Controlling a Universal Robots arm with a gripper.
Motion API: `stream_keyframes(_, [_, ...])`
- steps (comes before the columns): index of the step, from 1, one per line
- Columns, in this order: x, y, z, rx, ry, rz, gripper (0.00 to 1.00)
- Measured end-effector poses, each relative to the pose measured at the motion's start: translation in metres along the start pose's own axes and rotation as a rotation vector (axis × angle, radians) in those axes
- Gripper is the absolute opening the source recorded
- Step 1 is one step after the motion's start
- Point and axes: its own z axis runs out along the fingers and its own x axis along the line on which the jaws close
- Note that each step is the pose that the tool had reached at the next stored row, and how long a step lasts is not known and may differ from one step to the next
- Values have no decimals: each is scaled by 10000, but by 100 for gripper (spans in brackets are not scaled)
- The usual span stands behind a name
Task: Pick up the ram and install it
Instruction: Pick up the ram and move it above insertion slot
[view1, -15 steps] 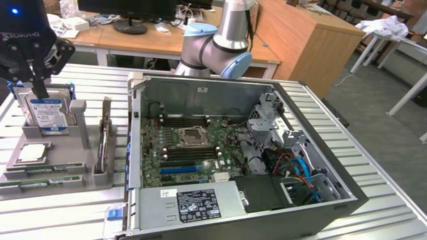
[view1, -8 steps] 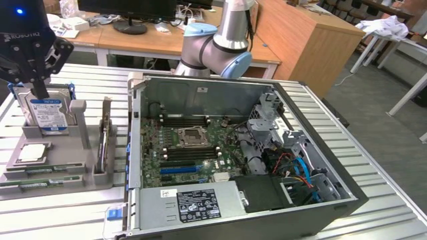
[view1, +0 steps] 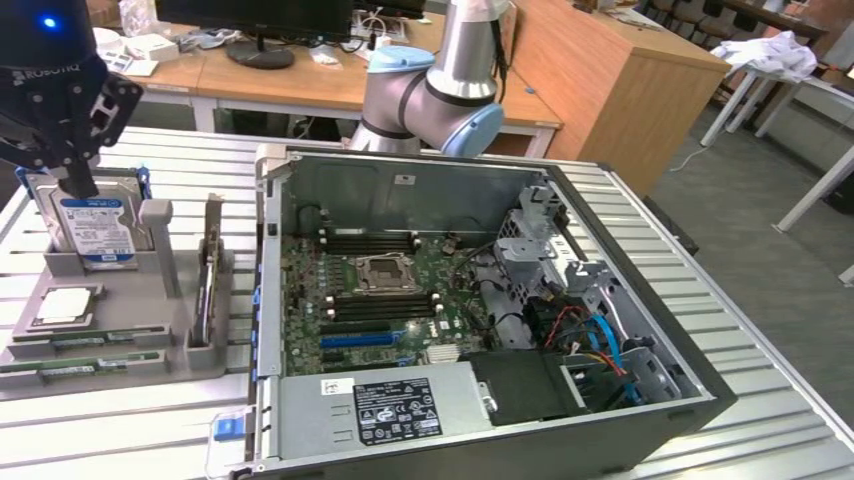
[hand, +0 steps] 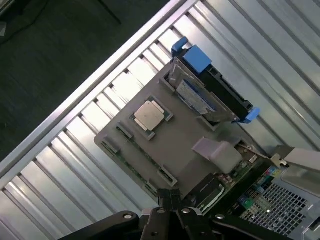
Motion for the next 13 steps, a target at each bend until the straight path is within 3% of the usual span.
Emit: stream_keyframes(13, [0,0,8,24,111,-2364,11])
